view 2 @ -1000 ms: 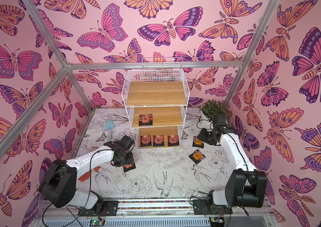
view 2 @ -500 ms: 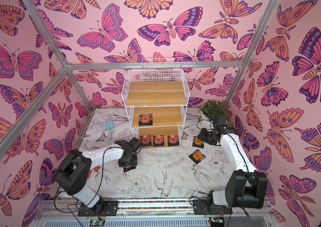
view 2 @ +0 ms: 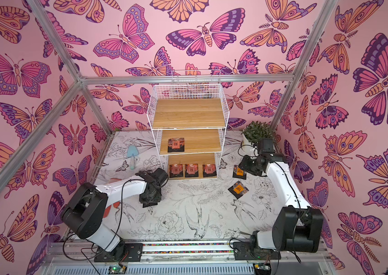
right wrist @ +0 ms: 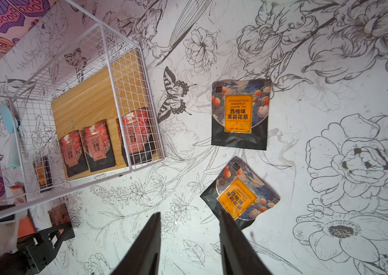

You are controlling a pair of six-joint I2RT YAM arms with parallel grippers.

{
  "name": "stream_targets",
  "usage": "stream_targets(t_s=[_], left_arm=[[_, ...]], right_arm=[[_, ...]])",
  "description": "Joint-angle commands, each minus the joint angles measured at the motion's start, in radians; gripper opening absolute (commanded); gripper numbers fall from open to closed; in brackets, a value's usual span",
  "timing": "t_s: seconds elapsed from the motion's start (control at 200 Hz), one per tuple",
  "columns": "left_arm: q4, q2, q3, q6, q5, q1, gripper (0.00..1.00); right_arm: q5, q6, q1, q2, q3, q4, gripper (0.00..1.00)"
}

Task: Remove the tea bags from the shelf
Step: Move the tea bag to the center of the board.

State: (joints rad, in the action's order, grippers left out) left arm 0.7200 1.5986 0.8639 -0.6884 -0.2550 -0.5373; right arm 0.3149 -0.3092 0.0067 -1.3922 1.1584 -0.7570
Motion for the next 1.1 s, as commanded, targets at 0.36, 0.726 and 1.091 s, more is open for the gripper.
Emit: stream_targets(t_s=[0.36,0.726,1.091], left_arm=[[0.028,-0.08,-0.072,0.085,0.059,0.172,0.52],[0.051,-0.148,-0.033,0.057,0.098,0.12,0.6],[0.044,0.005,0.043,0.08,0.052,0.106,0.64]], right_arm=[[-0.002,0.01,-0.008,0.016,0.022,-0.019,0.45],[0.0,0.009,-0.008,0.015,0.022,-0.018,0.45],[0.0,0.012,-0.008,0.013,0.029,-0.024,0.45]])
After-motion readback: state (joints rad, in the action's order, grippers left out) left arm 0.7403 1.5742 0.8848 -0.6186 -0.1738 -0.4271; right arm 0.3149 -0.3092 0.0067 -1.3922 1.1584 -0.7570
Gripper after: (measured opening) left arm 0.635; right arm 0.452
